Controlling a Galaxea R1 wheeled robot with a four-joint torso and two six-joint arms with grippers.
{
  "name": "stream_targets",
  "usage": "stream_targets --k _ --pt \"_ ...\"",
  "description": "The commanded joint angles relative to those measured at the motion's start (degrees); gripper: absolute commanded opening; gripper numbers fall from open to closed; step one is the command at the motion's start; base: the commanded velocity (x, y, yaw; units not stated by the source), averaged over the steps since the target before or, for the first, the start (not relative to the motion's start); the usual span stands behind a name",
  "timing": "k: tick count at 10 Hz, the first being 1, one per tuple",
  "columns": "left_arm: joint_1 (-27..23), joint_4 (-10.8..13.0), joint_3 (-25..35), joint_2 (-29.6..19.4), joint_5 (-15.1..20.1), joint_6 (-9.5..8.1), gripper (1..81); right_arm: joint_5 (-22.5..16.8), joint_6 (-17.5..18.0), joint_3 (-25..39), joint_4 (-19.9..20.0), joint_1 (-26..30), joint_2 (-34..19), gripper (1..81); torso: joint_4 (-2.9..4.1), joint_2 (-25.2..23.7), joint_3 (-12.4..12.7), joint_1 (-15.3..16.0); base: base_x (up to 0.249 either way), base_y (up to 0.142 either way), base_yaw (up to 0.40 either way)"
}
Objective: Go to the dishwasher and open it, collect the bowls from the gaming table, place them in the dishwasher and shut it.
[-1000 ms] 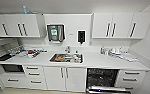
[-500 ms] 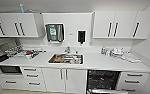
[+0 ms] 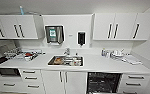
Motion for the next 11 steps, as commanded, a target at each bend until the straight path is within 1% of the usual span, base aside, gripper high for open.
stream_targets --k 1,11 --pt "-3.56 0.82 0.1 -0.55 2.17 0.27 1.0 -3.09 -0.04 0.09 0.14 3.05 -0.62 1.0 0.0 0.0 0.0 0.0 0.1 -0.061 0.0" --pt "-3.56 0.9 0.01 -0.46 2.26 0.27 1.0 -3.09 -0.04 0.26 -0.21 3.14 -0.62 1.0 0.0 0.0 -0.02 0.0 0.094 -0.073 0.0"
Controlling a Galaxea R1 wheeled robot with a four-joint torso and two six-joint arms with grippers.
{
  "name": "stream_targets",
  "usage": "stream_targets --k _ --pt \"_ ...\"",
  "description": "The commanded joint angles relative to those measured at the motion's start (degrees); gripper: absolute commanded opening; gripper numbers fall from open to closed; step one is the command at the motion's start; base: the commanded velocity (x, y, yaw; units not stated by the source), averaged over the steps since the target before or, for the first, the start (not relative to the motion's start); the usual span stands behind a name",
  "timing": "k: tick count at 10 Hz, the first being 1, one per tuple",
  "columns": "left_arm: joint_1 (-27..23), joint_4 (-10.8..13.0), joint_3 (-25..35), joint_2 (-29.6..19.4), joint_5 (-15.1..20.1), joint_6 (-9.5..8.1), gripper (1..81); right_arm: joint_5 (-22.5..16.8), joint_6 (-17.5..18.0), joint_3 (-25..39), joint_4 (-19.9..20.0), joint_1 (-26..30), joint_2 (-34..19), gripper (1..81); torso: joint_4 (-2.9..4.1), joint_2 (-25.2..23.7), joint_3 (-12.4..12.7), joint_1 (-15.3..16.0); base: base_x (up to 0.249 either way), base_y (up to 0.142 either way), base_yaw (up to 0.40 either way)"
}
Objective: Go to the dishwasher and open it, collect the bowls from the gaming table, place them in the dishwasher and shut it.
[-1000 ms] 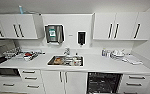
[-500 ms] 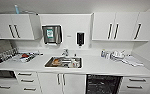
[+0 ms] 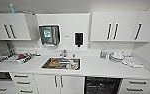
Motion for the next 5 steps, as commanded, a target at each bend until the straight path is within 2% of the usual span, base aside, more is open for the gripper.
stream_targets --k 1,5 --pt "-2.66 0.76 -0.1 -0.35 2.39 0.29 1.0 -3.13 0.11 0.15 -0.28 2.62 -0.62 1.0 0.0 0.0 0.0 0.0 0.093 -0.074 0.0" --pt "-2.66 0.76 -0.01 -0.35 2.39 0.29 1.0 -3.13 0.11 0.06 -0.28 2.79 -0.53 1.0 0.0 0.0 0.0 0.0 0.093 -0.08 0.0"
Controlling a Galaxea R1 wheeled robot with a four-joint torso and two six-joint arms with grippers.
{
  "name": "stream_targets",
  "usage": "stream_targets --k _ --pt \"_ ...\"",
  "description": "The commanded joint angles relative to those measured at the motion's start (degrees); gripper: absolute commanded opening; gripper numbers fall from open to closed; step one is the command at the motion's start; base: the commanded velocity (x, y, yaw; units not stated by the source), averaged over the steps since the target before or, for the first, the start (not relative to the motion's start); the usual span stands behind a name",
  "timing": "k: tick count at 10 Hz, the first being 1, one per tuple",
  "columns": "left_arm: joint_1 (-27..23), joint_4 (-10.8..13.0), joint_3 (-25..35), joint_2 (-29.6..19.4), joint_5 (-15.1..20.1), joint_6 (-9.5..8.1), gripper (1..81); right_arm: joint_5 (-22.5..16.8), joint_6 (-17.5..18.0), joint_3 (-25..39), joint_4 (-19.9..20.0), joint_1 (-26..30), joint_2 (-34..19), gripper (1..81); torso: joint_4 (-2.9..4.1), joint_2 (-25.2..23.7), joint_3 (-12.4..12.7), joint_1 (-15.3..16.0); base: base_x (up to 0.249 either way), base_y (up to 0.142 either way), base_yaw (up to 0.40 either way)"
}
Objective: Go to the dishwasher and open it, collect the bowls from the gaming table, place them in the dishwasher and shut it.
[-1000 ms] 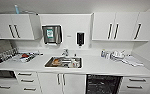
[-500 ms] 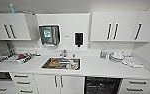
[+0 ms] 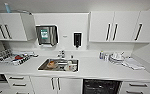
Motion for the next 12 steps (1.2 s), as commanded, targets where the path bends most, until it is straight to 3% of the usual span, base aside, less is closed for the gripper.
stream_targets --k 1,12 --pt "-2.68 0.76 -0.1 -0.35 2.37 0.27 1.0 -3.07 0.11 0.09 -0.25 2.54 -0.62 1.0 0.0 0.0 0.0 0.0 0.093 -0.091 0.0" --pt "-2.68 0.67 -0.01 -0.35 2.37 0.27 1.0 -3.07 0.11 0.08 -0.43 2.46 -0.54 1.0 0.0 0.0 0.0 0.0 0.093 -0.079 0.0"
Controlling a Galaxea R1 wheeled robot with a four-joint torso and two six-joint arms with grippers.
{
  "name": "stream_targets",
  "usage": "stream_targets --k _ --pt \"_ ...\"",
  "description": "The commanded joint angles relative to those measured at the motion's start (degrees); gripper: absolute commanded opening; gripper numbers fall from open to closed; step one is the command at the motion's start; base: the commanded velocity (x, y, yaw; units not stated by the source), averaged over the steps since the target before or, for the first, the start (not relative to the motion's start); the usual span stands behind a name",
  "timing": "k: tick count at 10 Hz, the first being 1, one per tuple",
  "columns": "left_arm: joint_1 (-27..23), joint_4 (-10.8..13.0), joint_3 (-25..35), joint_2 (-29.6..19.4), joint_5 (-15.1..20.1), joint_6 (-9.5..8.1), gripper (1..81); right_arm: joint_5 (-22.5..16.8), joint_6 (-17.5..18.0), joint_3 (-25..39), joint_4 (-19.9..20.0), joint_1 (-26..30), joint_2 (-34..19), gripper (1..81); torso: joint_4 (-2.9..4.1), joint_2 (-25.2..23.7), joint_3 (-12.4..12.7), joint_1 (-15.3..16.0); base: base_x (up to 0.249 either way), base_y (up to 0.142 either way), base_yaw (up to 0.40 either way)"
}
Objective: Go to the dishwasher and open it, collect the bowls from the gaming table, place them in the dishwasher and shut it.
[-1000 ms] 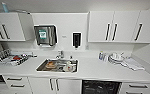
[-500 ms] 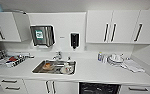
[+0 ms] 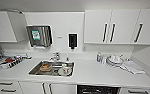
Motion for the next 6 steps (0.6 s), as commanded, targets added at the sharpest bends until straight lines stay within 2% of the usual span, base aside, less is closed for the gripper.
stream_targets --k 1,6 --pt "-2.66 0.67 -0.1 -0.88 2.33 0.27 1.0 -3.09 0.11 0.12 -0.37 2.64 -0.61 1.0 0.0 0.02 0.0 0.0 0.078 0.0 0.0" --pt "-2.57 1.54 0.87 -1.06 2.24 0.27 1.0 -3.44 0.19 0.13 -0.02 2.73 -0.61 1.0 0.0 0.02 0.0 0.0 0.0 0.0 0.0"
